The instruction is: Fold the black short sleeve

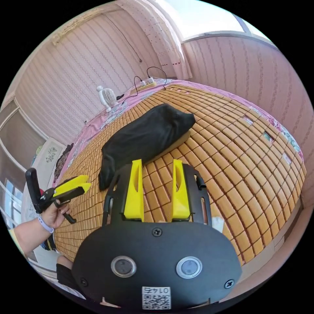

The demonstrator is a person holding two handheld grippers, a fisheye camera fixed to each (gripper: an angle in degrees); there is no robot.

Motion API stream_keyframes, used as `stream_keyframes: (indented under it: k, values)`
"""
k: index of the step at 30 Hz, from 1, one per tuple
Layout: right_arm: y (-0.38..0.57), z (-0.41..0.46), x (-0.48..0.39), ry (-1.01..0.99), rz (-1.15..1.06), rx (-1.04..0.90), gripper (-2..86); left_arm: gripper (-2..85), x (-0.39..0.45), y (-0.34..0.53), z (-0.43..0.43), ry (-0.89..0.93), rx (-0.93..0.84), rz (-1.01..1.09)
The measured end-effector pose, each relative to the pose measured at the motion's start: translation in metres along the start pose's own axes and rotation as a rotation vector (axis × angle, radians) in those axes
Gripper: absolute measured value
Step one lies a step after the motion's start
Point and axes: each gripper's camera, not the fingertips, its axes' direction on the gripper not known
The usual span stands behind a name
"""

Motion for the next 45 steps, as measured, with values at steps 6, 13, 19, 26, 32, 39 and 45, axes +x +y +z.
stream_keyframes:
  k: [6, 13, 19, 26, 32, 39, 45]
  values:
    - [-0.046, 0.023, 0.012, -0.011, -0.011, -0.077, 4.4, 4.6, -0.004, -0.024, 0.040, -0.032, -0.149, 0.002]
    - [-0.049, -0.048, -0.039, -0.120, -0.201, -0.002, 1.5, 0.5, -0.008, -0.017, -0.039, -0.066, 0.020, -0.015]
    - [-0.023, -0.126, -0.163, -0.326, -0.404, 0.066, 1.0, 0.2, -0.044, 0.056, -0.183, -0.061, 0.165, -0.034]
    - [0.058, -0.124, -0.403, -0.644, -0.665, -0.029, 1.0, 0.1, -0.072, 0.226, -0.373, -0.213, 0.323, -0.174]
    - [0.141, -0.099, -0.525, -0.742, -0.748, -0.120, 1.1, 0.0, -0.047, 0.348, -0.458, -0.161, 0.372, -0.117]
    - [0.255, -0.012, -0.589, -0.274, -0.736, -0.434, 0.9, -1.0, -0.101, 0.454, -0.415, -0.053, 0.349, -0.465]
    - [0.386, -0.005, -0.753, -0.138, -1.358, -0.861, -0.2, -1.0, -0.161, 0.524, -0.405, -0.068, 0.259, -0.656]
